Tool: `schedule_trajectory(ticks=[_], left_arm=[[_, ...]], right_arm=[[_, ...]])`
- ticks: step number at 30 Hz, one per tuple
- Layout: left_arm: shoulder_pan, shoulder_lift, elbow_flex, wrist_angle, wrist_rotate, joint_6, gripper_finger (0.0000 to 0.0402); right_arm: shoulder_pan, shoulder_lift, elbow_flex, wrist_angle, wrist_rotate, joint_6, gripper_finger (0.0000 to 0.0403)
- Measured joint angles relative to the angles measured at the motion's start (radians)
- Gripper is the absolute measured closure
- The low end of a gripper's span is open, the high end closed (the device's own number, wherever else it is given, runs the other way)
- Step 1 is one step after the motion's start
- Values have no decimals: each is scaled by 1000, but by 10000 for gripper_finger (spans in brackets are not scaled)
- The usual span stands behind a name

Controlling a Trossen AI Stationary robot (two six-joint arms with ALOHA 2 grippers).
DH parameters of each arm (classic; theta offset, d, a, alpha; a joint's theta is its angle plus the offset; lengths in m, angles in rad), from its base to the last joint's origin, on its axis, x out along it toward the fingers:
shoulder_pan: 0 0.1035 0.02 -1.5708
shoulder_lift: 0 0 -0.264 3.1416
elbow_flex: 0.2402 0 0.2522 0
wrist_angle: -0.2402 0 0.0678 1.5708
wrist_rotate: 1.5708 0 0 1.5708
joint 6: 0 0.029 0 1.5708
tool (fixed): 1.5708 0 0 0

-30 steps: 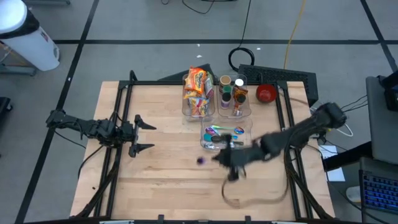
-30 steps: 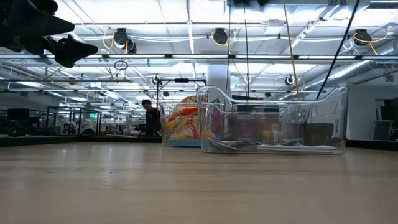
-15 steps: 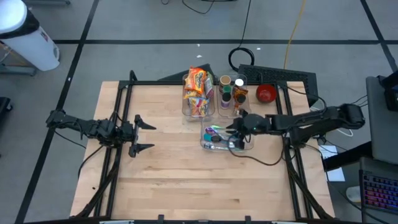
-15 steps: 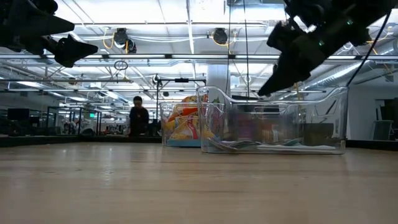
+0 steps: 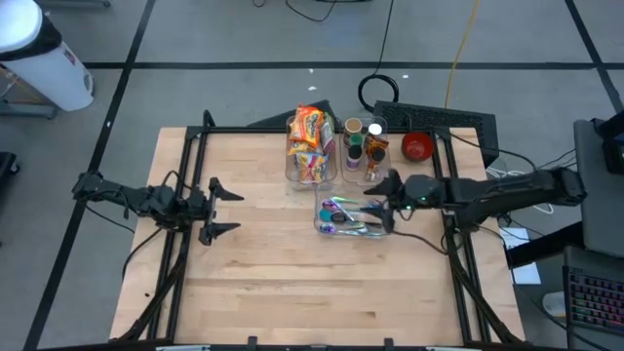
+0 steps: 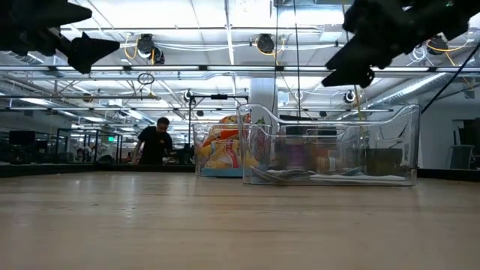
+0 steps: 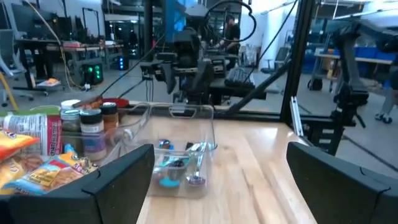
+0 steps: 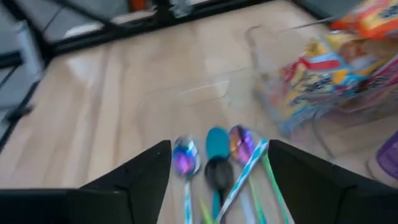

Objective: Pick & Place Food Item
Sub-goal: Return to Home Position

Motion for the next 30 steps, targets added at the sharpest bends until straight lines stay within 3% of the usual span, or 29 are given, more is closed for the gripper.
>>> schedule_trajectory(ticks=[5,8,11,15,20,30], left_arm=[[0,0,0,35,-2,14,27],[1,0,0,51,-23,82,27],[1,0,-39,119,-30,54,27],[3,-26,-118,204,-39,54,27],[14,-98,-124,108,-203,25,27],[26,-176,-124,-12,-226,32,27]], right_arm=[[0,-138,-4,-145,-116,-112,132],[10,-237,-83,-34,-118,-144,132],[13,-332,-193,101,-119,-136,134],[11,-443,-302,141,-112,-116,136],[11,-598,-393,141,-25,-119,133],[11,-871,-491,54,-12,-144,135]])
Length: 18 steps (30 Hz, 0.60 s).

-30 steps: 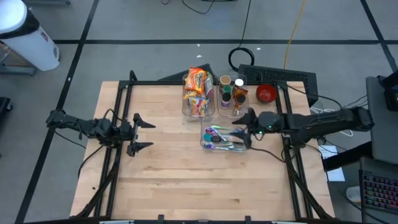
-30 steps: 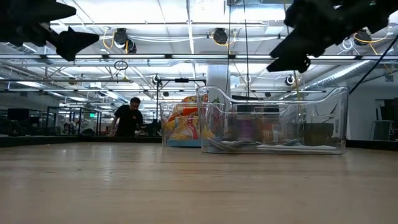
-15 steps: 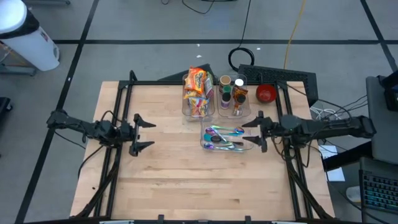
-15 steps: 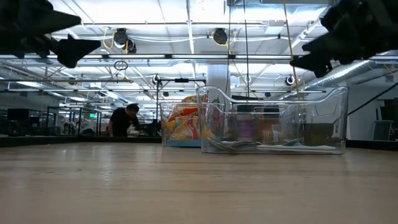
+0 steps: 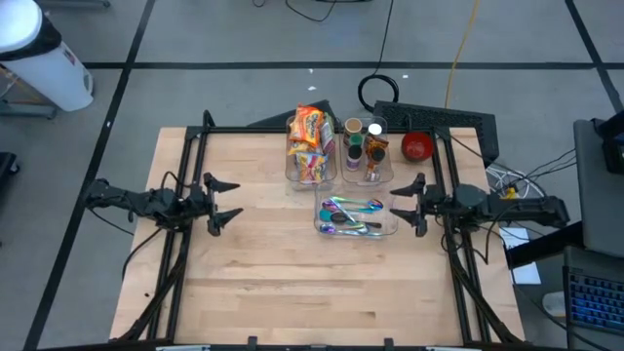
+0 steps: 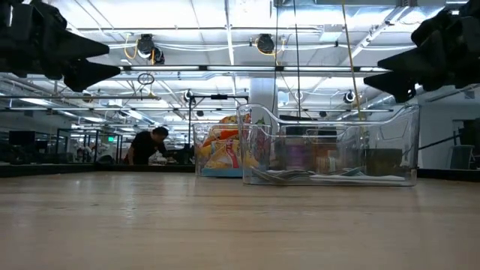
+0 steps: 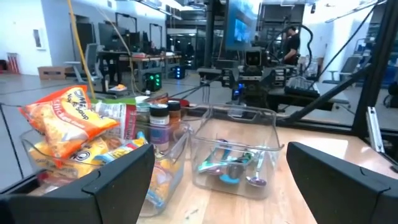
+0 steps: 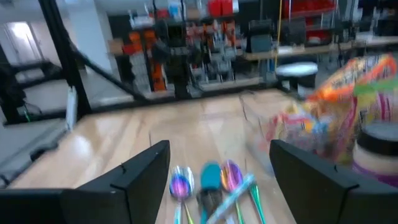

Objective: Pick & Place Food Item
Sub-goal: Return to Home Position

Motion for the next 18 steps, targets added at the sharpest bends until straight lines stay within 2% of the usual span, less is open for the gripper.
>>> schedule_trajectory(ticks=[3,8,11,18], left_arm=[[0,0,0,1,13,5,27],[-1,1,0,-7,15,4,27],[-1,1,1,-8,14,4,27],[-1,1,0,-2,15,104,27]], right_arm=[[0,-61,-24,12,-2,-1,135],[0,-57,-80,57,0,-14,135],[0,-52,-86,24,-1,-15,136],[0,-41,-87,17,-4,-90,134]])
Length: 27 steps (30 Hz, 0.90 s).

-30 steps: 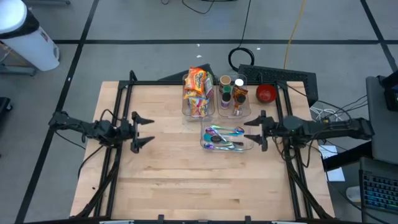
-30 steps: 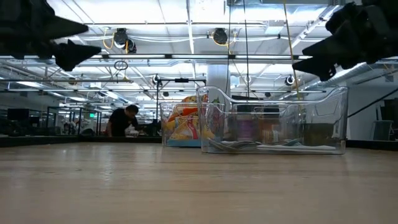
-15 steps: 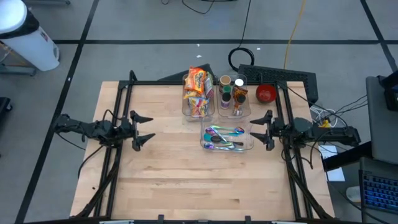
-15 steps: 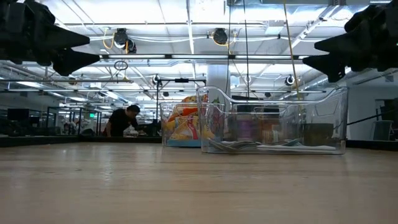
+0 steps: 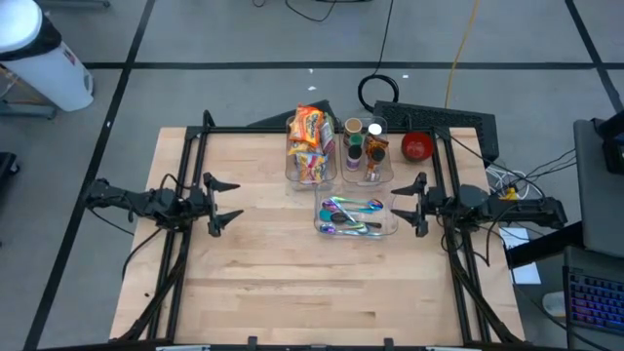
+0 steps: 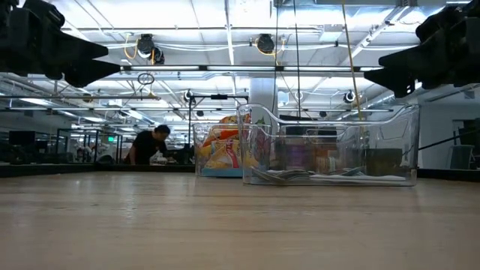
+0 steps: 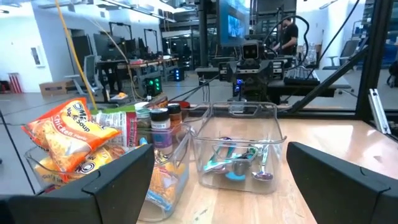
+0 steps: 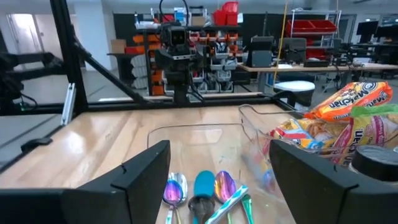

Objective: Pick & Place Food Item
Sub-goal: Return to Home Position

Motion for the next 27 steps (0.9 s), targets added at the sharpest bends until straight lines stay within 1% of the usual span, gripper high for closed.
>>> schedule_trajectory(ticks=[27], left_arm=[[0,0,0,3,0,-5,27]], right_arm=[[0,2,-3,25,0,-18,137]])
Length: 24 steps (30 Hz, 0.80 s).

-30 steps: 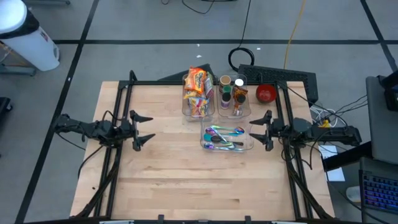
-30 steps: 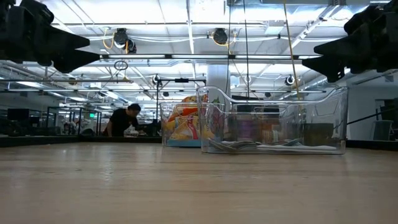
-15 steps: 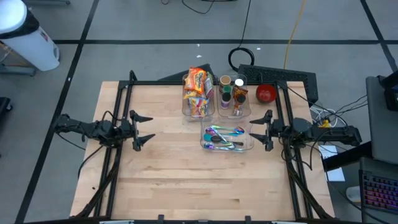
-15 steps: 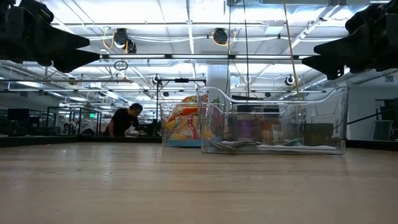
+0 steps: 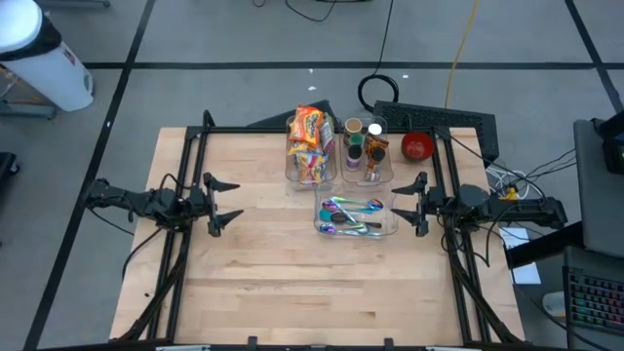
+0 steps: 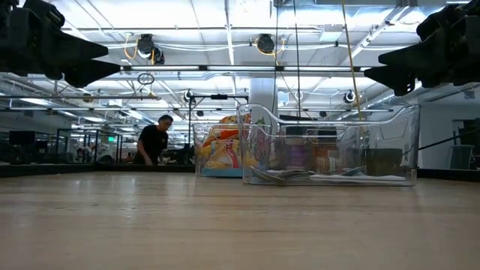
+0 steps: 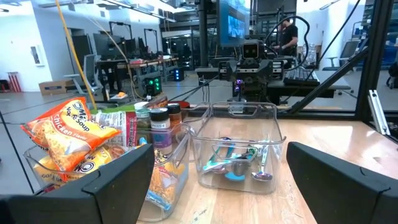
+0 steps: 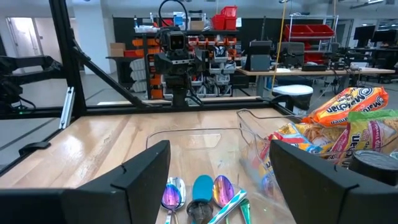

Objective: Pick & Place Food Item
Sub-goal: Return to Home Position

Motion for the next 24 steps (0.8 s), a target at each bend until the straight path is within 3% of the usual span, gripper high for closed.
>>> schedule_trajectory(ticks=[24], left_arm=[[0,0,0,0,0,0,27]], right_arm=[[0,0,-1,1,0,0,137]])
